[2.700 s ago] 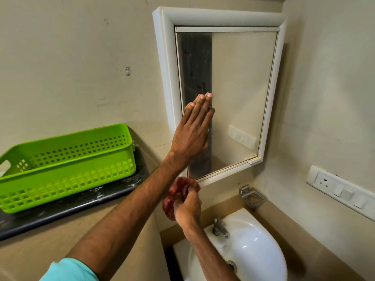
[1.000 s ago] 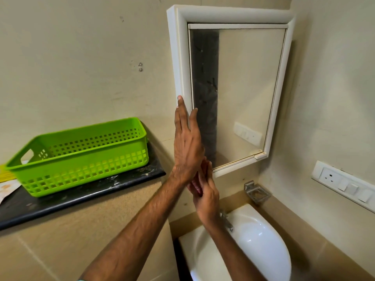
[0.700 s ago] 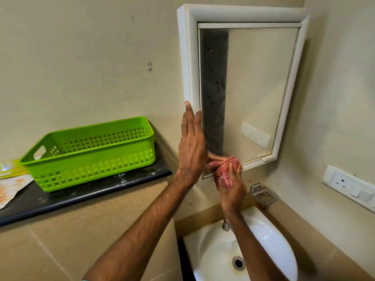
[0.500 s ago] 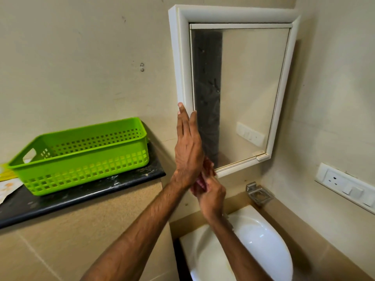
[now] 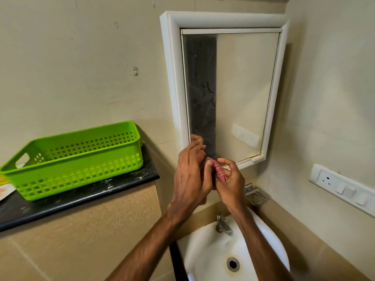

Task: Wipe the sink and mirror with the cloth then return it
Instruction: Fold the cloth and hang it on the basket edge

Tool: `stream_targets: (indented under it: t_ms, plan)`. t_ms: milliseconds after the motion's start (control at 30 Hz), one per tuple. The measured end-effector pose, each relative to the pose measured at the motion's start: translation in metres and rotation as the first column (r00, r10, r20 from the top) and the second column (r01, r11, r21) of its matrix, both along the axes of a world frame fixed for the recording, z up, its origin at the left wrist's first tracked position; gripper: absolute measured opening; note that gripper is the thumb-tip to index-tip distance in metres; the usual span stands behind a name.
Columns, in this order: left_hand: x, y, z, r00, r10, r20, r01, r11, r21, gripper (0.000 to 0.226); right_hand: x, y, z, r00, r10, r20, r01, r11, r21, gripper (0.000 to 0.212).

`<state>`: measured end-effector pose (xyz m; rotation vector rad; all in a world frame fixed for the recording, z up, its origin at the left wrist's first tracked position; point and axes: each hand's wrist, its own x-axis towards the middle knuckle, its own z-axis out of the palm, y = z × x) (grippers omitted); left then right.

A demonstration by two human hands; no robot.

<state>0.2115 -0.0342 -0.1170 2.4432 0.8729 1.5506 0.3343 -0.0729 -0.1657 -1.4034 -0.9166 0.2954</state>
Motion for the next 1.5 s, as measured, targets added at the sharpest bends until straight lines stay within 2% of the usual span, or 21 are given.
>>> stream_targets:
  t_ms: [100, 200, 367, 467, 567, 633, 700, 800, 933, 1100, 1200, 1333, 1433, 1500]
  plan:
    - [-0.003, -0.008, -0.004, 0.996, -0.052, -0.076, 0.041, 0.990, -0.133, 0.060, 0.008, -0.007, 0.019, 0.996, 0.012, 0.092, -0.006, 0.997, -0.073, 0.043]
    - [-0.013, -0.009, 0.001, 0.990, -0.107, -0.095, 0.084, 0.970, -0.227, 0.054, 0.012, -0.012, 0.044, 0.958, 0.110, 0.263, -0.070, 0.985, -0.155, 0.039]
    - [-0.042, -0.015, 0.016, 0.983, -0.130, -0.133, 0.099, 0.971, -0.219, 0.064, 0.000, -0.017, 0.088, 0.850, 0.255, 0.461, -0.173, 0.962, -0.213, 0.042]
    - [-0.058, -0.019, 0.026, 0.997, -0.065, -0.042, 0.057, 0.985, -0.165, 0.057, -0.018, -0.019, 0.115, 0.802, 0.266, 0.535, -0.196, 0.963, -0.185, 0.057]
    - [-0.074, -0.018, 0.042, 0.990, 0.001, 0.142, 0.023, 0.986, -0.167, 0.041, -0.039, -0.020, 0.143, 0.761, 0.319, 0.564, -0.337, 0.938, -0.076, 0.058]
    - [-0.086, -0.016, 0.055, 0.975, 0.066, 0.211, -0.034, 0.987, -0.155, 0.034, -0.048, -0.017, 0.162, 0.706, 0.411, 0.576, -0.471, 0.881, -0.051, 0.061]
    - [-0.099, -0.011, 0.070, 0.961, 0.136, 0.241, -0.100, 0.983, -0.154, 0.029, -0.052, -0.011, 0.178, 0.618, 0.520, 0.589, -0.579, 0.808, -0.107, 0.066]
    - [-0.122, -0.005, 0.093, 0.953, 0.140, 0.267, -0.089, 0.977, -0.194, 0.030, -0.057, 0.008, 0.199, 0.551, 0.559, 0.620, -0.637, 0.761, -0.121, 0.058]
    - [-0.147, 0.002, 0.116, 0.965, 0.105, 0.240, -0.048, 0.971, -0.232, 0.034, -0.066, 0.035, 0.227, 0.596, 0.558, 0.577, -0.686, 0.727, 0.005, 0.036]
    - [-0.171, 0.007, 0.134, 0.959, 0.154, 0.238, -0.085, 0.957, -0.277, 0.023, -0.097, 0.064, 0.254, 0.629, 0.635, 0.449, -0.726, 0.686, 0.046, 0.031]
    - [-0.183, 0.008, 0.143, 0.947, 0.241, 0.212, -0.177, 0.943, -0.282, 0.020, -0.118, 0.084, 0.263, 0.611, 0.670, 0.421, -0.734, 0.678, -0.014, 0.027]
    - [-0.197, 0.023, 0.142, 0.896, 0.400, 0.193, -0.341, 0.898, -0.277, 0.028, -0.143, 0.117, 0.266, 0.553, 0.744, 0.374, -0.761, 0.634, -0.137, 0.025]
    - [-0.204, 0.038, 0.144, 0.830, 0.534, 0.164, -0.485, 0.835, -0.261, 0.029, -0.157, 0.144, 0.256, 0.532, 0.797, 0.286, -0.757, 0.599, -0.261, 0.024]
    - [-0.208, 0.047, 0.145, 0.784, 0.610, 0.117, -0.568, 0.780, -0.263, 0.030, -0.162, 0.160, 0.245, 0.512, 0.802, 0.309, -0.715, 0.597, -0.365, 0.020]
